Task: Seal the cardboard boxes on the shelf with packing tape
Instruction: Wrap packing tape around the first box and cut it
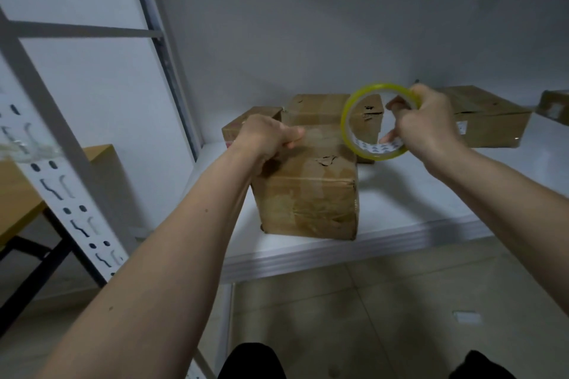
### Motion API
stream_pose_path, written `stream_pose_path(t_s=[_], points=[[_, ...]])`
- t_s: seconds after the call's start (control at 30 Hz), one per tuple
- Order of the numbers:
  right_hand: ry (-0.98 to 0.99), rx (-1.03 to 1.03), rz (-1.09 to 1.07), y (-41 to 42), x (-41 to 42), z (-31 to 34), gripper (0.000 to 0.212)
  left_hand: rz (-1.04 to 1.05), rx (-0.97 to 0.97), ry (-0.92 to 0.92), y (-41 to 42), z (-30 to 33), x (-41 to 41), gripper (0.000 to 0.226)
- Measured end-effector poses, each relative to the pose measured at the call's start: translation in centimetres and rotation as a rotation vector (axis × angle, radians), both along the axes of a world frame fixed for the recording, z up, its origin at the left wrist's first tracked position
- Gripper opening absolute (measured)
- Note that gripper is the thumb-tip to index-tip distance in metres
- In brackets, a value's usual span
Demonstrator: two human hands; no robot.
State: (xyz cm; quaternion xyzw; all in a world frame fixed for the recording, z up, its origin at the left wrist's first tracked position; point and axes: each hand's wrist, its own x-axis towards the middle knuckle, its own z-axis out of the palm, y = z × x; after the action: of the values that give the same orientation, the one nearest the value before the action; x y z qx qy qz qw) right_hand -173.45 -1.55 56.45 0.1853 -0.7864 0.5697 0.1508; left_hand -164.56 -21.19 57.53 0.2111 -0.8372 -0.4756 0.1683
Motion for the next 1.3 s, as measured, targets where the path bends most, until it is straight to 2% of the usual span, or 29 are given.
stream_pose_path(t_s=[0.13,0.3,0.43,0.53,0.73,0.87,1.03,1.3], points=[[0.006,0.028,-0.031,0.3,-0.2,0.0,0.012,-0.019,-0.005,-0.015,-0.3,0.0,0.3,0.033],[-0.043,-0.139,0.008,0.5,0.0,0.2,0.021,-0.080,-0.033,-0.030,-0.3,0.5,0.3,0.020],[-0.069,-0.238,0.041,0.1,0.6,0.4,0.018,-0.117,-0.087,-0.017,-0.9,1.5,0.6,0.013],[-0.045,-0.219,0.011,-0.2,0.9,0.7,0.011,-0.146,-0.162,-0.047,-1.0,2.2,0.9,0.013],[-0.049,-0.299,0.011,0.0,0.9,1.1,0.018,-0.230,-0.164,-0.116,-1.1,2.8,0.8,0.010],[-0.039,-0.243,-0.032,0.0,1.0,0.9,0.017,-0.241,-0.183,-0.121,-1.1,2.0,-0.4,0.029],[-0.048,-0.265,-0.026,0.2,0.5,0.8,0.023,-0.227,-0.197,-0.115,-0.5,0.7,-1.6,0.019],[-0.059,-0.297,-0.020,0.2,0.4,0.5,0.024,-0.151,-0.416,-0.038,0.6,-1.1,-1.9,0.020]])
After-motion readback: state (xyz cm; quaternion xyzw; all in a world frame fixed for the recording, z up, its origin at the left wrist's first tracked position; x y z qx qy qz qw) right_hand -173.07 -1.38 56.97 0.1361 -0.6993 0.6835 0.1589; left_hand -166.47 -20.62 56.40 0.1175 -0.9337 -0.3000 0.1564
